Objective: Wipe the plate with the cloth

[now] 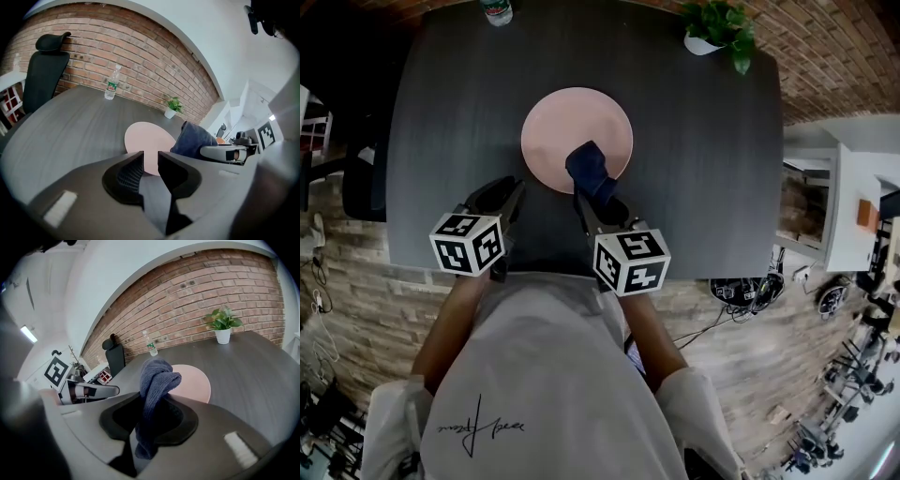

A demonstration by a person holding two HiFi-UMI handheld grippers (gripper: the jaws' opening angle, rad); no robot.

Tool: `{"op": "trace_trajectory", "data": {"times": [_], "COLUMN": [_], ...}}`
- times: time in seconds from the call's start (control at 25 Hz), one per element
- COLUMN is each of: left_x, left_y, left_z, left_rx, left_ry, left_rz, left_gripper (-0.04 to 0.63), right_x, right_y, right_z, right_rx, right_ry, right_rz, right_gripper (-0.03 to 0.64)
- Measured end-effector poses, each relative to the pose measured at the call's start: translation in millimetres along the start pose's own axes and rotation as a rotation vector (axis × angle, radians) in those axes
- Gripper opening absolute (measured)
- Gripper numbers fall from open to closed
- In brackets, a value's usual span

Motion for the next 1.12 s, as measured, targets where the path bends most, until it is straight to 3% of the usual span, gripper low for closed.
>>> {"op": "trace_trajectory", "data": {"times": [0.28, 0.72, 1.12], "left_x": [3.0, 10.0, 21.1], "left_y": [-33.7, -76.3, -98.7], "left_z": [16.0, 31.3, 39.9], "left_rx": [-0.034, -0.066, -0.034], "left_ry": [-0.004, 0.006, 0.062], "left_rz": [0.064, 0.166, 0.239], "left_gripper": [0.095, 0.129, 0.143], "right_x": [-11.0, -19.4, -21.0], "right_y": [-24.7, -50.8, -74.1], "right_z": [-29.8, -80.3, -115.9], "right_rx": [0.045, 0.131, 0.183], "right_ry": [0.046, 0.036, 0.054], "right_rz": [0.038, 0.070, 0.146], "right_gripper": [0.089, 0.089, 0.089]}}
Point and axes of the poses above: the fingertips, and each gripper's own axes: y backward along the fingers, z to its left, x out of its underside, the point moved 1 cm from there along y, backward along the fingers, and after that the axes turned 14 degrees about -x, right-handed, at the moved point
